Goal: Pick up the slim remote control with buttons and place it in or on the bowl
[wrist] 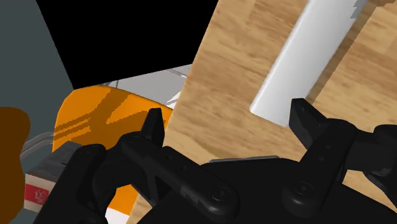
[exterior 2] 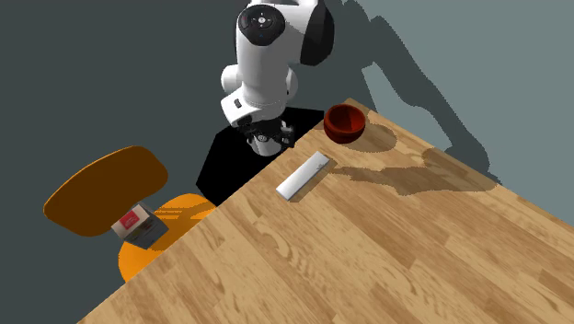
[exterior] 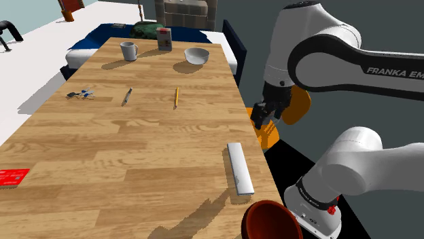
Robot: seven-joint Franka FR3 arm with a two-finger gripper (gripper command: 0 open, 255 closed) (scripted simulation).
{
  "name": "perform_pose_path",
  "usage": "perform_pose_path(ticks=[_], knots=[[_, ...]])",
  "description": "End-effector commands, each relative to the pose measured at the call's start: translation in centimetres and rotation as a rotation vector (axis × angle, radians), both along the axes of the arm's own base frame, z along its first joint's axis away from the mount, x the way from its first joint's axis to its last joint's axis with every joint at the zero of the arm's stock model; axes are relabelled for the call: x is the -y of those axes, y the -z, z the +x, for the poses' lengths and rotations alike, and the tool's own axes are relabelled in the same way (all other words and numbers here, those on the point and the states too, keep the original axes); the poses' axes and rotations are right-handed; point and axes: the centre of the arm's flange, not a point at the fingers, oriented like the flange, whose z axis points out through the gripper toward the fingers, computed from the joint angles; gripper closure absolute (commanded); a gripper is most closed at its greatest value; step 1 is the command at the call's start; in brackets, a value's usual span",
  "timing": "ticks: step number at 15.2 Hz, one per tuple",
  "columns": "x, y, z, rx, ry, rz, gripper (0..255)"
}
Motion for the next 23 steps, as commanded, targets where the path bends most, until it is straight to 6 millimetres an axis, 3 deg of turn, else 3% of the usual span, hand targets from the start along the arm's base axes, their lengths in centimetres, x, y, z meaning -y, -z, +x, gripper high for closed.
perform_pose_path(ticks=[1, 11, 18, 23], knots=[[-1.9, 1.8, -0.5, 0.018, 0.052, 0.007, 0], [-10.1, 10.8, -1.8, 0.099, 0.281, 0.037, 0], [-10.0, 14.5, -1.8, 0.099, 0.281, 0.037, 0], [-10.0, 14.8, -1.8, 0.099, 0.281, 0.037, 0]])
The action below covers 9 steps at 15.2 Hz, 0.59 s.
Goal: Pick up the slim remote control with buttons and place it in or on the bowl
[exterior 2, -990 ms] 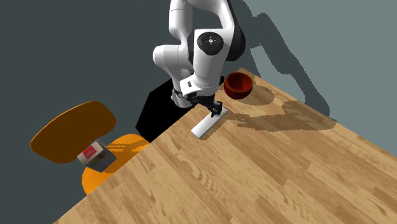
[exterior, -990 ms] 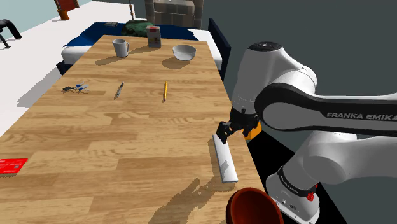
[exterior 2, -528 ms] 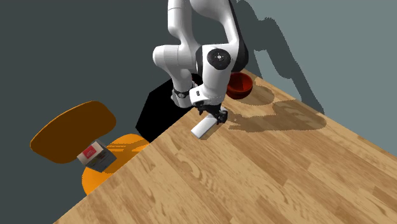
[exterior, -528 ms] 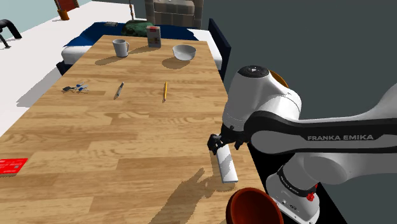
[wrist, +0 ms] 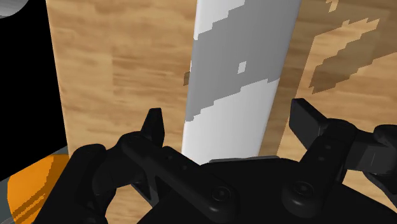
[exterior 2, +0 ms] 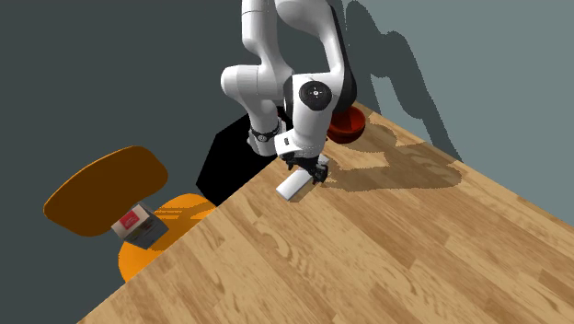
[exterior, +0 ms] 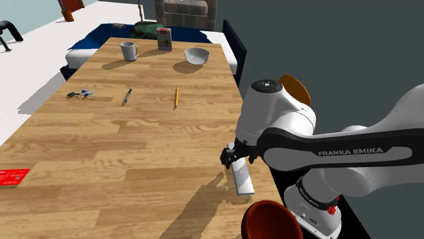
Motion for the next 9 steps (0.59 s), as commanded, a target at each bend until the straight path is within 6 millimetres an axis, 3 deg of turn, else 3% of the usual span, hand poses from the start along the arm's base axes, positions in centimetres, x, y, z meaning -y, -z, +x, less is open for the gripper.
perform_pose_path(ticks=[1, 3, 4, 9], knots=[[0.0, 0.03, 0.0, 0.0, 0.0, 0.0, 0], [0.0, 0.02, 0.0, 0.0, 0.0, 0.0, 0], [0.0, 0.02, 0.0, 0.0, 0.0, 0.0, 255], [0.0, 0.02, 0.0, 0.0, 0.0, 0.0, 255]])
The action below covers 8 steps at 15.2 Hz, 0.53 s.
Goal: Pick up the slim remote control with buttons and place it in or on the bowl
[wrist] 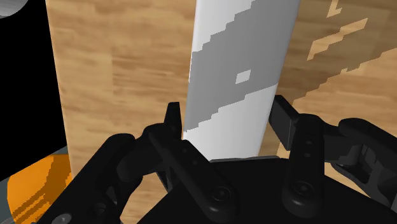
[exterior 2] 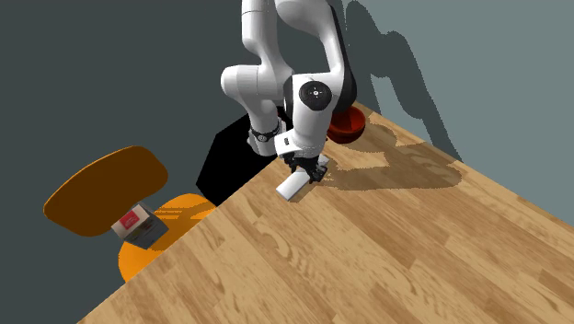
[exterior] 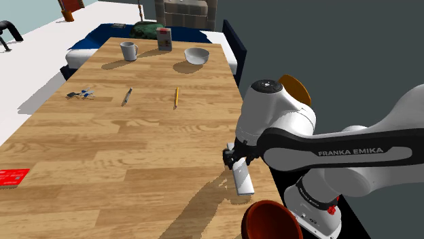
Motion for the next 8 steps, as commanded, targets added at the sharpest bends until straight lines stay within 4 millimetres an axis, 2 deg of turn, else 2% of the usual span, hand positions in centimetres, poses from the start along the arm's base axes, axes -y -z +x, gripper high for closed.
perform_pose_path(ticks=[1, 4, 8], knots=[[0.0, 0.0, 0.0, 0.0, 0.0, 0.0, 255], [0.0, 0.0, 0.0, 0.0, 0.0, 0.0, 255], [0.0, -2.1, 0.0, 0.0, 0.0, 0.0, 255]])
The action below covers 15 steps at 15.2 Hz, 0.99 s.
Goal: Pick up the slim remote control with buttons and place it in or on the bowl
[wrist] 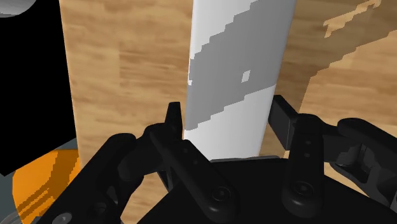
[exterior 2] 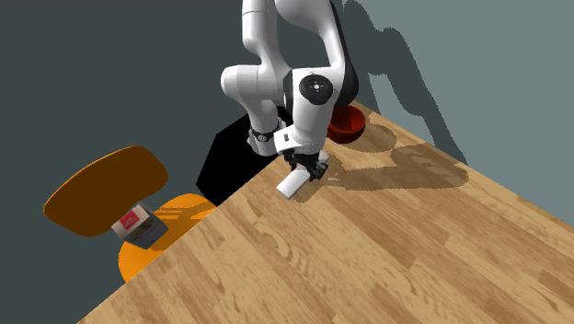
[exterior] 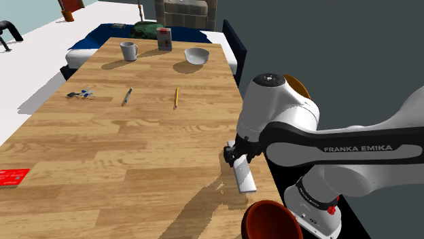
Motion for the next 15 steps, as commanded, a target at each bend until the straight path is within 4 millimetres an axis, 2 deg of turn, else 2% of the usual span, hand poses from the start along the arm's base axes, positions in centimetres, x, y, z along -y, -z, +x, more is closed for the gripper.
perform_pose_path(ticks=[1, 15], knots=[[0.0, -1.0, 0.0, 0.0, 0.0, 0.0, 255], [0.0, -8.4, 0.0, 0.0, 0.0, 0.0, 255]])
